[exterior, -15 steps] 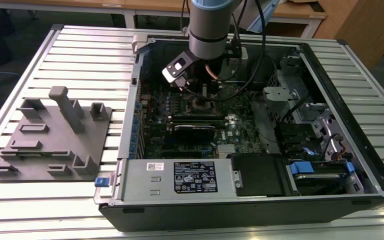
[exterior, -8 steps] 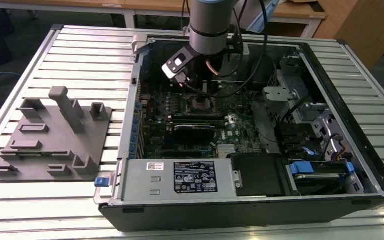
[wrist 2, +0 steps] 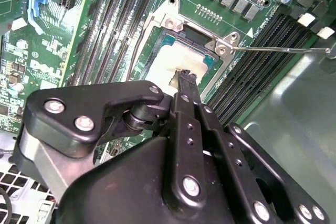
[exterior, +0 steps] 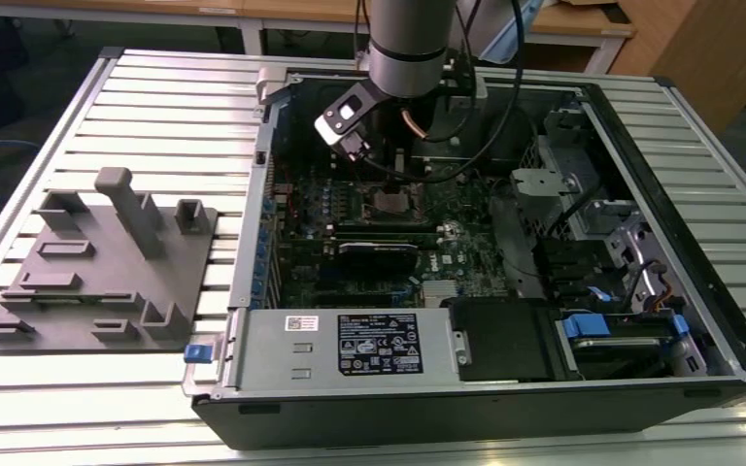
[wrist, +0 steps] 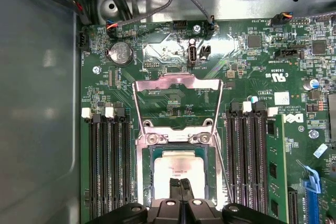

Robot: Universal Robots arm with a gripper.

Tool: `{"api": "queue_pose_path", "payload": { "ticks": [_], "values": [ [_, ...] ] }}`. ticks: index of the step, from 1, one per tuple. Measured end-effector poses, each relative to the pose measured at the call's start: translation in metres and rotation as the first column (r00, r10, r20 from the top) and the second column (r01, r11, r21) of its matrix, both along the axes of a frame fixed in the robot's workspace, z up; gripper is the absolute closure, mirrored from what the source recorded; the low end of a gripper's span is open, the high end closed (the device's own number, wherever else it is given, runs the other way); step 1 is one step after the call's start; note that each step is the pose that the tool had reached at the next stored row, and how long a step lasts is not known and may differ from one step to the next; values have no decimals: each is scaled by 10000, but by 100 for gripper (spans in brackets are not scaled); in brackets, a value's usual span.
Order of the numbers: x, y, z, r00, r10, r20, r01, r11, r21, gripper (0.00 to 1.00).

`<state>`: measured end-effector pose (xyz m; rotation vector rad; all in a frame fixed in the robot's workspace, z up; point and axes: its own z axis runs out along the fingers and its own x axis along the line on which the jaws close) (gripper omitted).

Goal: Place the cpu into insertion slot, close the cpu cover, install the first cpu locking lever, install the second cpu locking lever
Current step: 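Place the cpu into insertion slot, then close the cpu cover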

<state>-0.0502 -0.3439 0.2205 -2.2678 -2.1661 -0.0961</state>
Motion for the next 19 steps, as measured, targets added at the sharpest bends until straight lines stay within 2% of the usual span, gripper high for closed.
{"api": "queue_pose_path", "payload": {
  "ticks": [4, 6, 19],
  "values": [
    [4, 0, 1, 10000, 0, -2, 0, 10000, -3, 89],
    [34, 0, 3, 10000, 0, -1, 0, 10000, -2, 89],
    [33, 0, 42, 10000, 0, -2, 0, 10000, -3, 89]
  ]
}}
